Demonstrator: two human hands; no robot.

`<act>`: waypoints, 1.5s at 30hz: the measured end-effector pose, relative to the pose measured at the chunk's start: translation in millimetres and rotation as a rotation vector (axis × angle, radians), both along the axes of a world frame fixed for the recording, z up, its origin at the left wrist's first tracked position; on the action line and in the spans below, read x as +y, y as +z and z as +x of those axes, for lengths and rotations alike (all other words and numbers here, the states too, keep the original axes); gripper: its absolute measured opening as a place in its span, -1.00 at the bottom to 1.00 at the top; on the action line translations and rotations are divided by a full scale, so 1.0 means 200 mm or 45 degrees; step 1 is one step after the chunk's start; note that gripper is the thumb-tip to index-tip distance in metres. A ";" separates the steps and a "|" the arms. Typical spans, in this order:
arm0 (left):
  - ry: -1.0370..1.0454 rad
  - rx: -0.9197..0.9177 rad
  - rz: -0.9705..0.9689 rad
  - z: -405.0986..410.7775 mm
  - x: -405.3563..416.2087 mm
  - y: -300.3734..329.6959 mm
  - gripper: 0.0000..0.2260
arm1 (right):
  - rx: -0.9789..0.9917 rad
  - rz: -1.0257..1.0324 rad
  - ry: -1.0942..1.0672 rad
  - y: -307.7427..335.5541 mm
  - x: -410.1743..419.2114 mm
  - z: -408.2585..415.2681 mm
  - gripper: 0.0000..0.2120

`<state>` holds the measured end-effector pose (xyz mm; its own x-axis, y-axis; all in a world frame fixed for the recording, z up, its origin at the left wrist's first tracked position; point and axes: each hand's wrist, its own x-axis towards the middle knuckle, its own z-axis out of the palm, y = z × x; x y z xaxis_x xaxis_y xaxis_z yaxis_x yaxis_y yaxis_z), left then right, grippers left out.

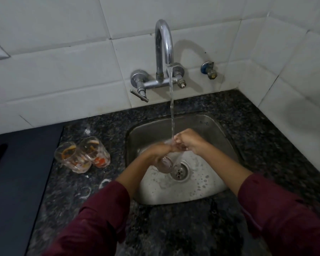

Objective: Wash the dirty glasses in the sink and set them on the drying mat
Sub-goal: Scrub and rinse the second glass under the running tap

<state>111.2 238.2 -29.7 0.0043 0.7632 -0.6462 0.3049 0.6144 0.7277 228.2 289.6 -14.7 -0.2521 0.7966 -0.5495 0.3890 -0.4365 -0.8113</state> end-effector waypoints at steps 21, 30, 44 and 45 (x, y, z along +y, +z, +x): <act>0.819 -0.766 0.464 0.04 0.04 0.02 -0.61 | 0.057 0.503 0.273 -0.05 -0.19 -0.02 -0.02; 0.596 -0.138 0.846 0.04 0.12 0.13 -0.76 | -0.711 1.217 0.481 0.03 -0.20 -0.02 -0.02; 0.524 -0.426 0.753 0.02 0.09 0.11 -0.80 | -0.700 0.864 0.596 0.10 -0.13 0.00 0.13; 0.565 -0.541 0.732 0.00 0.10 0.09 -0.79 | -0.476 0.786 0.605 0.09 -0.11 0.01 0.13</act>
<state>111.5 258.0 -11.9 -0.2189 0.9613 -0.1673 -0.2483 0.1109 0.9623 231.1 267.7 2.4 -0.5230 0.8359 -0.1664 0.7071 0.3165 -0.6323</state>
